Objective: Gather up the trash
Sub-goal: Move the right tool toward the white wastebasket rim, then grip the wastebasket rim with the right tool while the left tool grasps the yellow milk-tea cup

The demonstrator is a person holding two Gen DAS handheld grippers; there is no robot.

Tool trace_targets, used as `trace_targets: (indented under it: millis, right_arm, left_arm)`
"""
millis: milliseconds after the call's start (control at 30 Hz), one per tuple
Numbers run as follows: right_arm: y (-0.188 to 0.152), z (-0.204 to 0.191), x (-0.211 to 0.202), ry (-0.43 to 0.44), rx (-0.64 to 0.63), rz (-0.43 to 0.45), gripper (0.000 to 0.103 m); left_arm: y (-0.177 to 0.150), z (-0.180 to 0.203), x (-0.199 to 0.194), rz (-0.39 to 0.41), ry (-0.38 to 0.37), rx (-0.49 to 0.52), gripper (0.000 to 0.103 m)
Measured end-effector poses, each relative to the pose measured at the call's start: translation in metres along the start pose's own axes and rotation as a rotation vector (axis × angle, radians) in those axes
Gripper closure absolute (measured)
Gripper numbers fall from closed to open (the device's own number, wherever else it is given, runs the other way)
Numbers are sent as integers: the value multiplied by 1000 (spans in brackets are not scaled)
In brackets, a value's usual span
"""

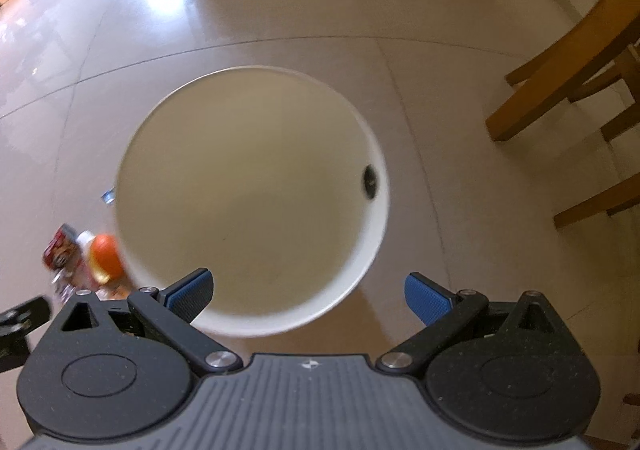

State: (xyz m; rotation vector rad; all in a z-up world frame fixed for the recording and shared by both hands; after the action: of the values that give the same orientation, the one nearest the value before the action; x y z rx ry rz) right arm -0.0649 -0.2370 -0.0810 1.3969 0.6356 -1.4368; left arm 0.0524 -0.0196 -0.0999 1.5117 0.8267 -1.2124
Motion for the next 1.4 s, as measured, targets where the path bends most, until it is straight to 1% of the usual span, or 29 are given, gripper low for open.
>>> trace_targets:
  millis: [267, 367, 433, 567, 733, 833, 967, 1067, 1133, 1200, 1367, 1400]
  right_arm:
    - [27, 45, 36, -54, 42, 33, 1]
    - [38, 52, 51, -52, 26, 41, 6]
    - [44, 56, 62, -50, 10, 43, 12]
    - [52, 62, 79, -50, -19, 42, 21]
    - [55, 69, 97, -27, -20, 21, 40]
    - [56, 67, 103, -6, -35, 16, 45]
    - [58, 66, 110, 10, -61, 10, 46]
    - [61, 67, 115, 32, -66, 0, 57]
    - [61, 66, 116, 35, -78, -7, 74]
    - [62, 66, 117, 45, -89, -20, 77]
    - [62, 58, 116, 34, -150, -32, 83]
    - [62, 55, 115, 35, -156, -38, 87]
  left_arm:
    - [3, -10, 30, -14, 23, 7, 1]
    - [2, -13, 41, -20, 19, -7, 1]
    - [1, -15, 47, -23, 15, -17, 1]
    - [-4, -17, 58, -34, 5, -34, 1]
    - [-11, -15, 70, -46, -15, -46, 1]
    - [-15, -14, 77, -51, -28, -45, 1]
    - [-19, -17, 83, -61, -26, -50, 1]
    - [-21, -22, 87, -59, -24, -60, 1]
    - [-22, -24, 89, -53, -22, -62, 1]
    - [-24, -27, 91, -52, -17, -69, 1]
    - [-28, -32, 91, -51, -17, -98, 1]
    - [-28, -33, 90, -49, -17, -97, 1]
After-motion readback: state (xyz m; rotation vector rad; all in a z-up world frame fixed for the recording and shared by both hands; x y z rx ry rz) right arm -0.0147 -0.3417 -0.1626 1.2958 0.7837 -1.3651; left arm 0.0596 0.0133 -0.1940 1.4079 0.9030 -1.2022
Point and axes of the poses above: each gripper's, at about its wrist camera, not at the fingertips, and x roughly the way its jaws point, z to its right, y to its top, the point moved 4 cm from there along x, roughly the way its jaws point, and after that the axes turned 5 degrees about -x, right-handed, at the moved point
